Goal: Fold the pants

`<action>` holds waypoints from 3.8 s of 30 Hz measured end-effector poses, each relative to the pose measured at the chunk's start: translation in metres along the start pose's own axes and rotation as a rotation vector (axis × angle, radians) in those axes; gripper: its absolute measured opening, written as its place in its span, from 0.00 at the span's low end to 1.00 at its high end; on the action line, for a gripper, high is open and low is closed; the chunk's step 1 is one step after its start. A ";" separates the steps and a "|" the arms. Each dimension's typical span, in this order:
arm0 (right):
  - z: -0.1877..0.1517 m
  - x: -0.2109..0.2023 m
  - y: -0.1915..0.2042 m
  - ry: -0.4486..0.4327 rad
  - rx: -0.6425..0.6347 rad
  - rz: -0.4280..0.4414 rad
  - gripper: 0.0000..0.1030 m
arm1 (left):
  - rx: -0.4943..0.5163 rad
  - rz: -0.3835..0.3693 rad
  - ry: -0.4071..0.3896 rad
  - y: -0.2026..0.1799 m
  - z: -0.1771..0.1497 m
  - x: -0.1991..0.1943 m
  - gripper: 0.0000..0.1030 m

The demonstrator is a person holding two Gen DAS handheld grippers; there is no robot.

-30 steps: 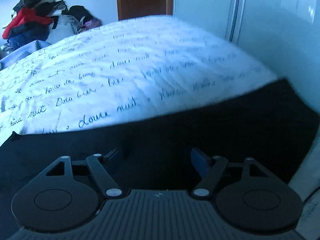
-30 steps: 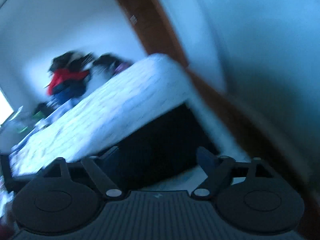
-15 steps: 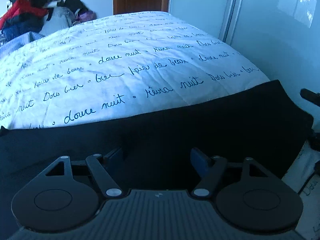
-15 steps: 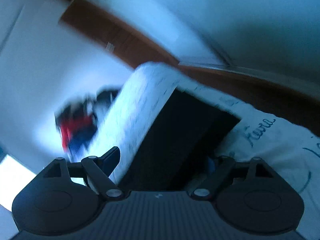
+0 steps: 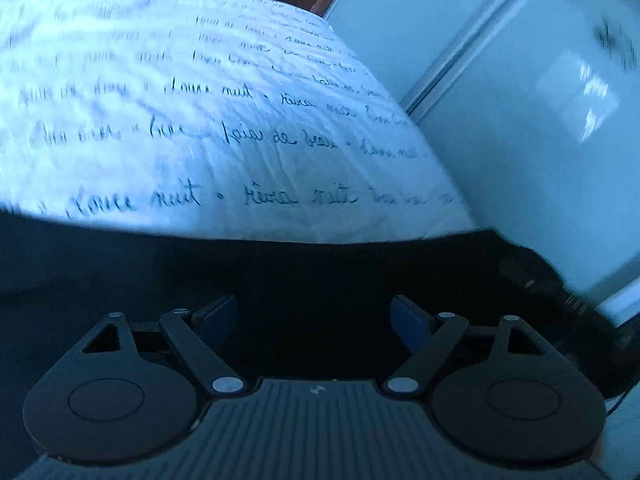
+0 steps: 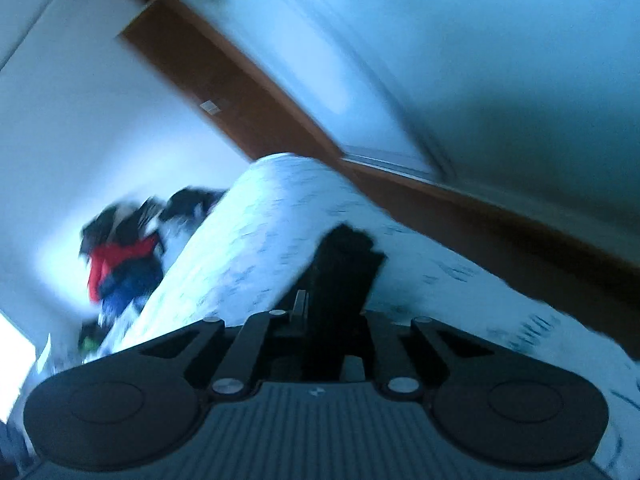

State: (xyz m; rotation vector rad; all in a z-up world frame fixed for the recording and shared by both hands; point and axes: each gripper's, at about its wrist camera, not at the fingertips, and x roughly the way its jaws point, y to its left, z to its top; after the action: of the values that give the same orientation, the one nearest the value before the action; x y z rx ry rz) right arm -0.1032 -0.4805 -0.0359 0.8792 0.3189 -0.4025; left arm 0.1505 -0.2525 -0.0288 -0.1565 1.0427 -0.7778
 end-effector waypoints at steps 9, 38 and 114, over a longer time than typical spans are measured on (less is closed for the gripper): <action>-0.043 -0.001 0.099 0.039 -0.588 -0.003 0.08 | -0.338 -0.444 0.079 0.009 0.004 0.016 0.94; -0.164 -0.015 0.180 0.110 -1.153 0.006 0.24 | -0.257 -0.208 0.025 0.031 -0.002 0.005 0.10; -0.229 -0.007 0.254 0.333 -1.137 0.344 0.60 | 0.195 0.305 -0.132 0.099 -0.023 -0.084 0.15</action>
State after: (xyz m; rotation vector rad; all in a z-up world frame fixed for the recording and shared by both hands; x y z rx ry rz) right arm -0.0155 -0.1521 0.0022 -0.1373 0.6025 0.2665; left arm 0.1589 -0.1210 -0.0263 0.1157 0.8354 -0.5791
